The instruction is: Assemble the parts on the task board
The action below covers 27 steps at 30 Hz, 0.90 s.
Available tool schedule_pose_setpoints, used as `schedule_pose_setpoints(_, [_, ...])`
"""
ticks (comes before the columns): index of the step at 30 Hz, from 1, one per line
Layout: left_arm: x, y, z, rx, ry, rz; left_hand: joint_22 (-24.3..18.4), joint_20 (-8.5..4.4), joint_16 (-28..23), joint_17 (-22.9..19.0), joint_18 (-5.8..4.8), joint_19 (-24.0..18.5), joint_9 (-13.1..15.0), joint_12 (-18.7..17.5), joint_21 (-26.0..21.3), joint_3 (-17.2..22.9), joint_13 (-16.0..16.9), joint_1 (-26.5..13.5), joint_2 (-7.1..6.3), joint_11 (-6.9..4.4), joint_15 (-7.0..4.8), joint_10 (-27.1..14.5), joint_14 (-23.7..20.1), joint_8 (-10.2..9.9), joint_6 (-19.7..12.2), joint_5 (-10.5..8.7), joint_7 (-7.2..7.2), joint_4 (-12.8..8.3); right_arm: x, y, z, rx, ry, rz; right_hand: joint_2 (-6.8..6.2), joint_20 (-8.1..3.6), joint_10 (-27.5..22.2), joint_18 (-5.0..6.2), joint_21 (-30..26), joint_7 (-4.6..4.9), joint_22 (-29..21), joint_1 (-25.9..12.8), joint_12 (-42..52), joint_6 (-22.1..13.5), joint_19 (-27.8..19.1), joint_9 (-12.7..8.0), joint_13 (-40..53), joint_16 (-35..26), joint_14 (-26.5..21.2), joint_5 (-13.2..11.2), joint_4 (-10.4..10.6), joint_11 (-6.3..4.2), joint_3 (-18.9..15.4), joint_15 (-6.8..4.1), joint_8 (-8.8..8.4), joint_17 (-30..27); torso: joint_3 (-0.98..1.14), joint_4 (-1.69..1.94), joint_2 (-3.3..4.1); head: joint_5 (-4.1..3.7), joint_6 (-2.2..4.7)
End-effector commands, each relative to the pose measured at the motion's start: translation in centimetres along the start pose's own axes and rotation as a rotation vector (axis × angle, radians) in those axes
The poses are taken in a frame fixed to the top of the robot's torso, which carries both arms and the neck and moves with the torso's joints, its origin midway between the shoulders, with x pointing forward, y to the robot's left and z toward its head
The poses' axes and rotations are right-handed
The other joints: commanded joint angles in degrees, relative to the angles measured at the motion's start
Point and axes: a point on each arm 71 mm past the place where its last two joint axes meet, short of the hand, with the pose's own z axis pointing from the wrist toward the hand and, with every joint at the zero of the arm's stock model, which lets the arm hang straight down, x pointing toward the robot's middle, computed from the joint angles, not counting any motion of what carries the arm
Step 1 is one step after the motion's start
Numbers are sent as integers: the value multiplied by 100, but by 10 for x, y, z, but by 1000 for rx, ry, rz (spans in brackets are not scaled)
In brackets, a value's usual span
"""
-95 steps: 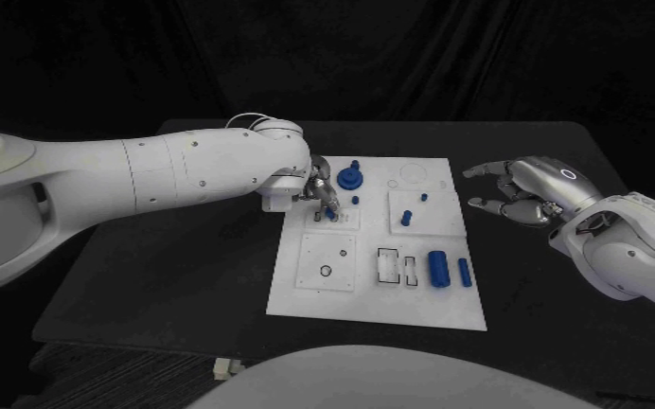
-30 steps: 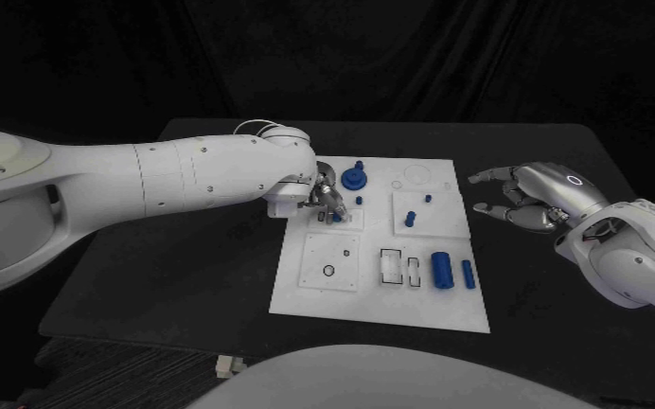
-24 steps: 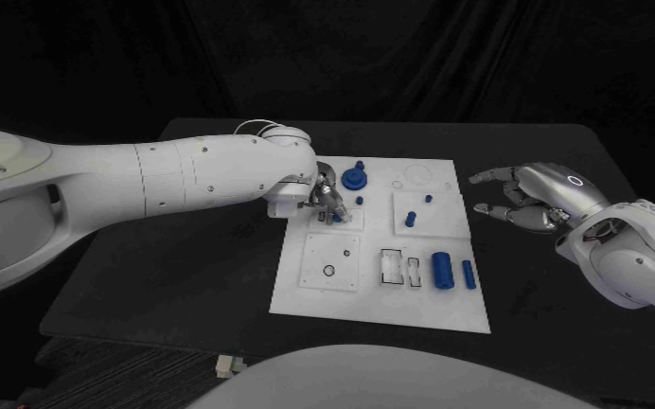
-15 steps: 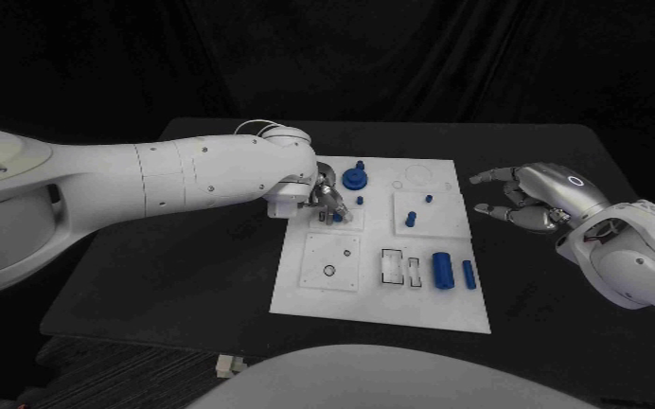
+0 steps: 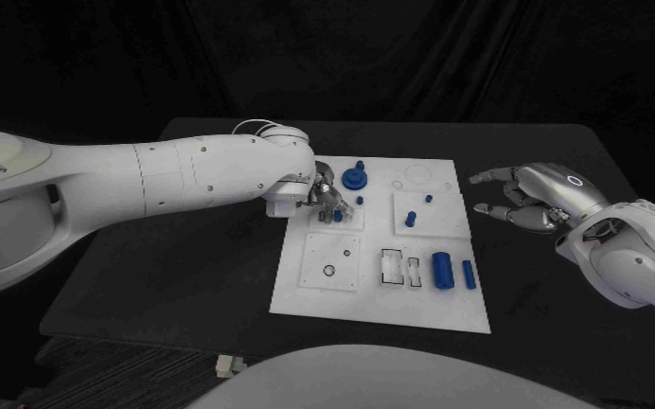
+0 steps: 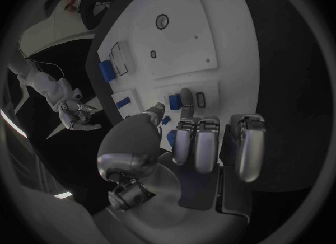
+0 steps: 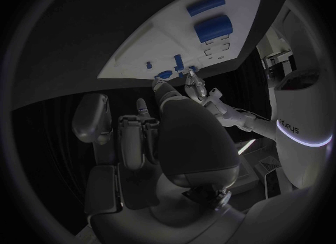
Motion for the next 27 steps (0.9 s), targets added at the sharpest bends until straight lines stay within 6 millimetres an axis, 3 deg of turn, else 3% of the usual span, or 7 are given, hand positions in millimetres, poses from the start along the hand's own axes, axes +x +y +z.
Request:
schedule_pose_setpoints(1, [0, -2, 1, 14, -3, -9, 1227, -9, 15, 1509, 77, 288, 83, 20, -22, -103, 1509, -79, -6, 3, -2, 598, 596, 65, 103, -33, -30, 83, 1, -1, 0, 11, 4, -3, 42, 9, 416, 114, -19, 4, 817, -3, -38, 37, -47, -5, 1306, -22, 487, 11, 43, 40, -5, 50, 29, 1160, 0, 1, 1, -7, 0])
schedule_pose_setpoints(9, [1, -2, 0, 23, -8, -13, 1222, -32, 15, 1509, 80, 280, 242, 20, -36, -151, 1509, 143, 9, -23, -27, 598, 596, 137, 95, -16, -58, 7, 1, -1, -1, 12, 5, -3, 54, 9, 415, 116, -34, 7, 814, -17, -41, 44, -50, -10, 1303, -23, 487, 16, 59, 42, -6, 50, 25, 1159, 0, 0, 0, -24, 0])
schedule_pose_setpoints(18, [2, -5, -2, 46, -17, -19, 1190, -28, 15, 1509, 95, 238, 305, 20, -88, -196, 1509, 481, -20, -2, -15, 598, 596, 29, -75, 49, -28, -190, 1, -2, -2, 15, 7, -3, 54, 9, 415, 116, -34, 7, 814, -17, -41, 44, -50, -10, 1303, -23, 487, 16, 59, 42, -6, 50, 25, 1159, 3, -3, -3, -8, 0])
schedule_pose_setpoints(20, [3, -6, -2, 48, -17, -19, 1189, -25, 15, 1509, 97, 236, 306, 20, -93, -193, 1509, 559, -11, 2, -11, 598, 596, 2, -83, 109, -25, -241, 1, -2, -2, 15, 7, -3, 54, 9, 415, 116, -34, 7, 814, -17, -41, 44, -50, -10, 1303, -23, 487, 16, 59, 42, -6, 50, 25, 1159, 3, -2, -2, -3, 0])
schedule_pose_setpoints(27, [3, -7, -2, 57, -21, -20, 1180, -22, 15, 1509, 103, 220, 288, 20, -121, -98, 1509, 930, 28, -2, -11, 598, 596, -111, -106, 588, -31, -509, 2, -2, -2, 16, 8, -3, 59, 9, 412, 118, -44, 8, 811, -26, -45, 47, -52, -13, 1299, -32, 484, 18, 70, 42, -8, 51, 21, 1151, 3, 7, 3, -9, 0])
